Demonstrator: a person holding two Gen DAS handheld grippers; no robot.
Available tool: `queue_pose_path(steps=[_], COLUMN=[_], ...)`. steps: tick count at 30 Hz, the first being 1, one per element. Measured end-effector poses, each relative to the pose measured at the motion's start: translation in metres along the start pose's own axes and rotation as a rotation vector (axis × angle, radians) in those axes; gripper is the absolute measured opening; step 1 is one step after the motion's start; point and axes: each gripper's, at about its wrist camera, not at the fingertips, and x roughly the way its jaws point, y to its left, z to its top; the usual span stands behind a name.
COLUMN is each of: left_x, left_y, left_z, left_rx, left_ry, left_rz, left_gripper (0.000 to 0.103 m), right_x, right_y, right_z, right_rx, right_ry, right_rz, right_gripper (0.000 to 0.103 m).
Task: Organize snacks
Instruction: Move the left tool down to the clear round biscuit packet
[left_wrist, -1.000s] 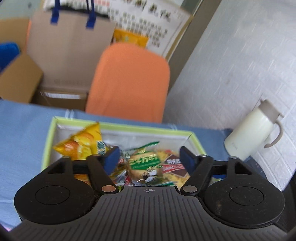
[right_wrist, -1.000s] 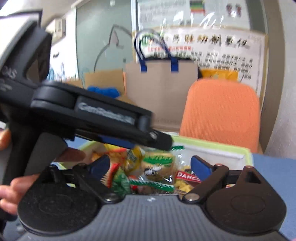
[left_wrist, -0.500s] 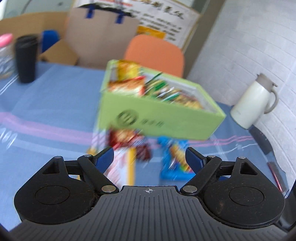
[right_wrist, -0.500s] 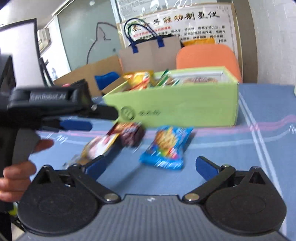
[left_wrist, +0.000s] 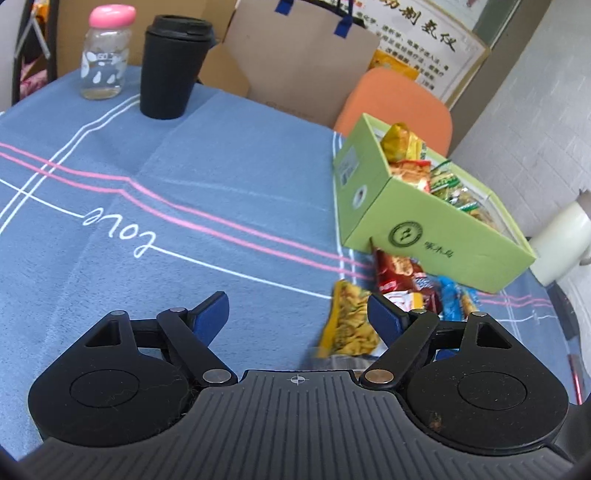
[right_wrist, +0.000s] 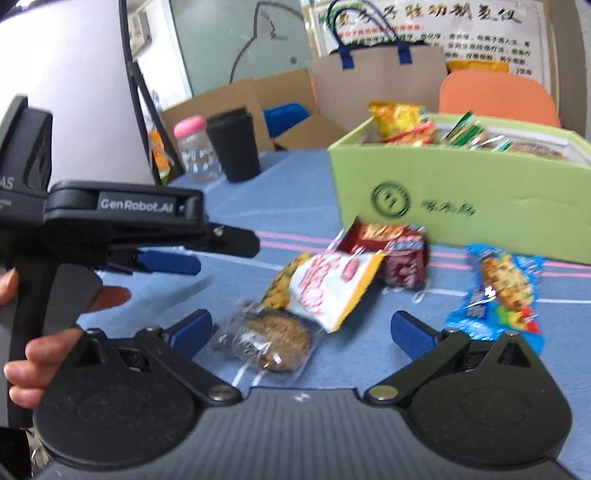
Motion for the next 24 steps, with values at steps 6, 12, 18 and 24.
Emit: queue_pose_path(steps=[6,12,18,24], left_x=[0.008,0.004,-0.002,-0.010], left_y=[0.006,0.010,0.015,0.020], left_z=[-0.001,-0.002,-0.008,-0.024], left_rx=[-0.002,-0.003,-0.001,-0.007], left_ry=[0.026,0.028,0.049,0.091], left_rz=[-0.026,-0.040,-0.064,-0.147], left_gripper=[0.070,0.071,0.072,0.071], right_x=[0.017,0.030,0.028,0.017], right_y=[0.024,0.046,0.055,0.065], right_z=[-0.002,0.000,-0.003,-0.017], right_rx=[-0.040,-0.104,-0.137,-0.177], right_ry=[0.044,0.070,0.078,0.081], right_rz=[0.017,-0.031,-0.009,0.001], right_gripper=[0.103,0.102,0.102,0.102])
